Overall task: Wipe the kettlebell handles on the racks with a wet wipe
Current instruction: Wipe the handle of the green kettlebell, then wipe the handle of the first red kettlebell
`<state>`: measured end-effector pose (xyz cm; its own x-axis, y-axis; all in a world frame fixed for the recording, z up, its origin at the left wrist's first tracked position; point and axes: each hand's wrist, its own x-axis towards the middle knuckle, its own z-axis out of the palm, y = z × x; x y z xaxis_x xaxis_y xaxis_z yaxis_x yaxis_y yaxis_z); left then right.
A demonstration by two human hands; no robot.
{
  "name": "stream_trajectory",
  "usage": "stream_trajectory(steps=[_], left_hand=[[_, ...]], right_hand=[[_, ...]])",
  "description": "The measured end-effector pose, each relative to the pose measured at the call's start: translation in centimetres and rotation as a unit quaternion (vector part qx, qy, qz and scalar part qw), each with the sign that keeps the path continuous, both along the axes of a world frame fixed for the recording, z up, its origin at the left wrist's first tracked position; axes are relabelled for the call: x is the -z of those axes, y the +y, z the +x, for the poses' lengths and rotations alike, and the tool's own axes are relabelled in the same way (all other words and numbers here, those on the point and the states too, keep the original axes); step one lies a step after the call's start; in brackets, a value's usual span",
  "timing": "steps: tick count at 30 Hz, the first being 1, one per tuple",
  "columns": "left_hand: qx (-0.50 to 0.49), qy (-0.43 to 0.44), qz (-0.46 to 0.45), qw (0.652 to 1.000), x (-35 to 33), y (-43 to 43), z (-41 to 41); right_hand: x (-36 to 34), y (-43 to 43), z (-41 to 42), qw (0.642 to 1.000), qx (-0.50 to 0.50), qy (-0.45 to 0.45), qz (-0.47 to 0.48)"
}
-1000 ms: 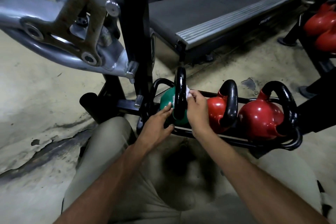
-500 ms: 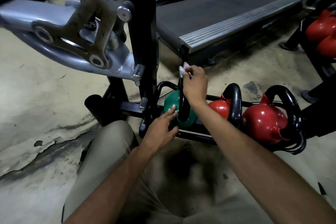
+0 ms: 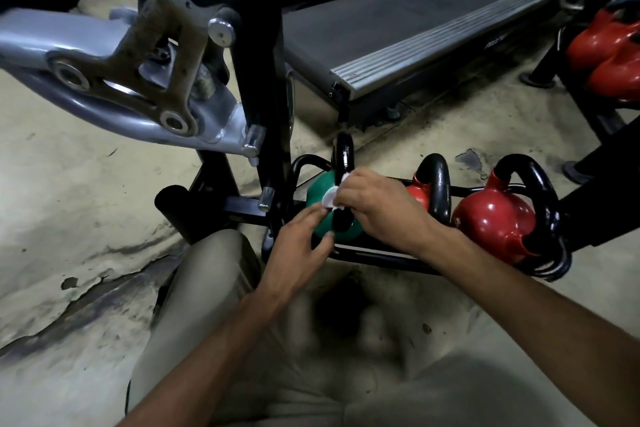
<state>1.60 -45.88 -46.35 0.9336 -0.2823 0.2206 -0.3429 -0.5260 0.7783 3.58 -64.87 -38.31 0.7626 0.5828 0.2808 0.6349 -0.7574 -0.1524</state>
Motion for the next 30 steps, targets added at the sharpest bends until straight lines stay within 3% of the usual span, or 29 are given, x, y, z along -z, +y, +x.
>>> stream_trajectory(steps=[2,3,5,7,10,13,18,23,25,27,30], left_hand=[[-0.021,-0.02,-0.032,0.999,-1.2,-0.3,-0.6],[-0.032,-0.031,-0.048,0.998,-2.1,-0.7,-0.8],[-0.043,-0.042,-0.085,0.995,-4.0,-2.0,-1.2],[-0.036,-0.003,-0.133,0.991,-5.9,-3.8,-1.4],[-0.001,0.129,-0.2,0.971,-8.4,-7.2,-1.0],[0.041,0.202,-0.251,0.946,-9.4,-10.3,-0.8],[0.011,0.2,-0.278,0.939,-9.0,-13.8,-0.5],[0.032,0.211,-0.267,0.94,-8.6,-16.6,0.4],[0.024,0.204,-0.245,0.948,-8.4,-17.6,1.0],[0.013,0.187,-0.213,0.959,-8.1,-18.2,2.0],[0.033,0.095,-0.039,0.994,-7.3,-18.5,3.7]], right_hand=[[0.1,-1.0,-1.0,0.977,0.089,0.039,0.191],[-0.1,-1.6,-1.4,0.935,0.138,0.095,0.312],[-0.7,-3.0,-2.1,0.807,0.182,0.211,0.521],[-0.9,-4.5,-2.8,0.713,0.189,0.253,0.626],[-0.7,-6.3,-3.7,0.639,0.179,0.278,0.695],[-0.8,-7.8,-4.4,0.654,0.186,0.264,0.684],[-1.3,-11.2,-5.8,0.697,0.196,0.252,0.642],[-1.0,-14.8,-6.2,0.643,0.196,0.371,0.641],[-0.4,-15.8,-5.6,0.654,0.21,0.363,0.629],[-0.3,-16.8,-4.1,0.68,0.231,0.327,0.614],[-0.5,-18.8,-0.1,0.8,0.274,0.21,0.492]])
